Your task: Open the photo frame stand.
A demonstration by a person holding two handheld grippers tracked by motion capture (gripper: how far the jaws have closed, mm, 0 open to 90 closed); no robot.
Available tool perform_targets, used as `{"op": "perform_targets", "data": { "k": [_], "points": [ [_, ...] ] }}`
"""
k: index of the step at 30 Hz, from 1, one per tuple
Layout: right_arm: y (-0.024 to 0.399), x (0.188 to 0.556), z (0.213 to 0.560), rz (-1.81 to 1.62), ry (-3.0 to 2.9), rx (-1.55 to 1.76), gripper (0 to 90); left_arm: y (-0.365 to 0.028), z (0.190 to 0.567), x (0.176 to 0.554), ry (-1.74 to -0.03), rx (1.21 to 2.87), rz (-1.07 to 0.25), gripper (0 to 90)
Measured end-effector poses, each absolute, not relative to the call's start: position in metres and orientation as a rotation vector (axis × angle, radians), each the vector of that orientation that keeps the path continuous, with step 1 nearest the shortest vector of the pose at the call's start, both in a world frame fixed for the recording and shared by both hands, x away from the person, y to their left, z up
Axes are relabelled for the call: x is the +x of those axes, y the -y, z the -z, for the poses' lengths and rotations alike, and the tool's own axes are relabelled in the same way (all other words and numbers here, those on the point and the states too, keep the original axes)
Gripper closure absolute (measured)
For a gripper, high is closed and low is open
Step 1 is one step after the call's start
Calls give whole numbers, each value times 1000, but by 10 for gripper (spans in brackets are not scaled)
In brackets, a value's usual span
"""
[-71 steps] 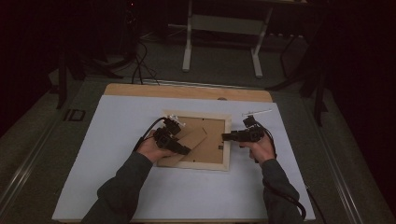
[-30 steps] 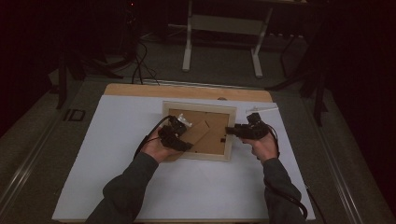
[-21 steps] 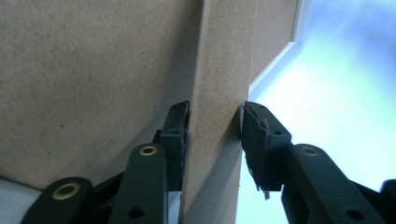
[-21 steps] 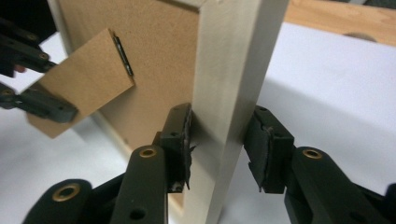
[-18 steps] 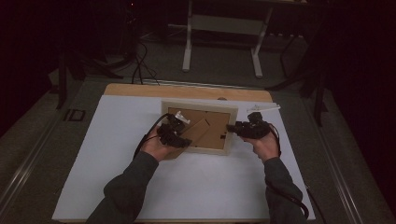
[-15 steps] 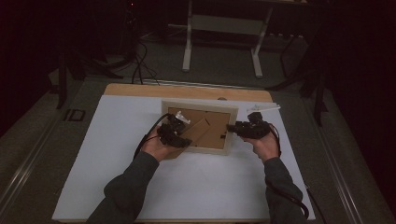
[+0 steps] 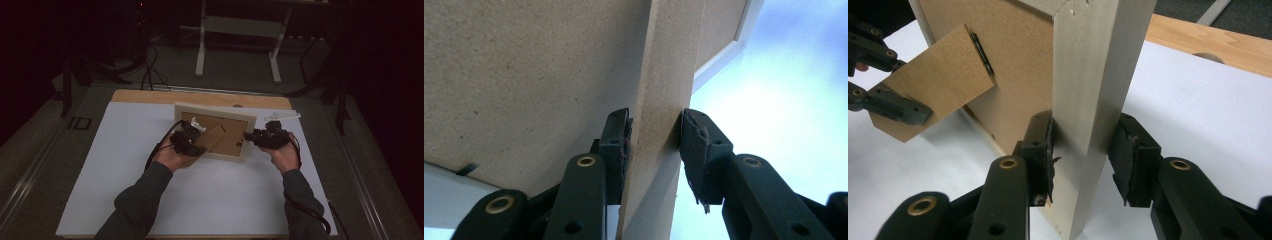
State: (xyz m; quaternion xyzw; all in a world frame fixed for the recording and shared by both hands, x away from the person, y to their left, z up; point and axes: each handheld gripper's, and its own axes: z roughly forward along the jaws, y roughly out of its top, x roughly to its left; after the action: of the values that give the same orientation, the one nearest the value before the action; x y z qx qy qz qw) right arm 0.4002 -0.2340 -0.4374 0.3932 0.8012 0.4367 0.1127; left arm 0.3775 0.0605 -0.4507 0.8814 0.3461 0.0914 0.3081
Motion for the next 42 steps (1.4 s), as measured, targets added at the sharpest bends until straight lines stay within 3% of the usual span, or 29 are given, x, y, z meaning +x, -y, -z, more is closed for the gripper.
{"op": "perform_targets", "data": {
  "k": [42],
  "points": [
    [227, 391, 434, -1153, -2269, 1062, 644, -49, 447, 395, -962, 2311, -306, 662]
  ]
}}
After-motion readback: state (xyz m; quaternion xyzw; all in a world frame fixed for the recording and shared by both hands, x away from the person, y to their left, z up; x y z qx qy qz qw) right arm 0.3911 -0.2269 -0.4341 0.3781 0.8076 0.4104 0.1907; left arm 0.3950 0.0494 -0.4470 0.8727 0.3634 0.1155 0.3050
